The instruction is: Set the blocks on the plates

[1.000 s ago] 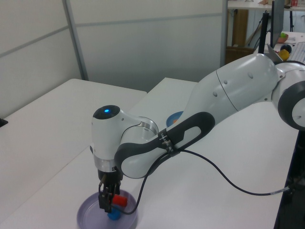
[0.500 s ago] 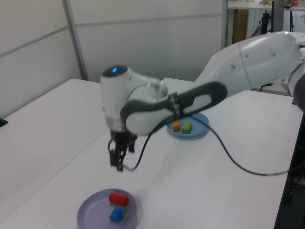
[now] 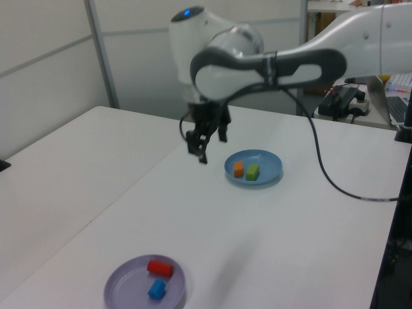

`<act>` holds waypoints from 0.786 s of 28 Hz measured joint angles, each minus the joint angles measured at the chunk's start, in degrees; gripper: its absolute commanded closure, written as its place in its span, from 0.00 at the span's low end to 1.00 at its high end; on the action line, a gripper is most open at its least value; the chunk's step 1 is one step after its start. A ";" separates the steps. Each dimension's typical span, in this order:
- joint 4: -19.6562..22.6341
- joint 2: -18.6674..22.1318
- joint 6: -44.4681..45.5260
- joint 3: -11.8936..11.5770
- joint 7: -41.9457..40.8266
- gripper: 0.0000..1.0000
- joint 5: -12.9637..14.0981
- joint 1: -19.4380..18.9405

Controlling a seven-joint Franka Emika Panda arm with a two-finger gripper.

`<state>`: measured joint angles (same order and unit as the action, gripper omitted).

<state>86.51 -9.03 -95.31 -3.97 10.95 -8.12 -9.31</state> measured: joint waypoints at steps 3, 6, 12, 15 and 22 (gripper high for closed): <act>-1.29 1.52 3.90 -1.60 0.00 0.00 0.00 0.02; -1.87 3.18 6.28 -2.98 0.00 0.00 0.05 0.01; -1.89 5.75 7.05 -6.44 -1.61 0.00 4.98 0.12; -1.88 6.41 7.05 -7.69 -3.36 0.00 7.35 0.33; -1.62 6.93 3.95 -8.12 -4.09 0.00 9.27 0.73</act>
<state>84.90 -2.10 -91.36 -12.09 6.86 1.15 -8.59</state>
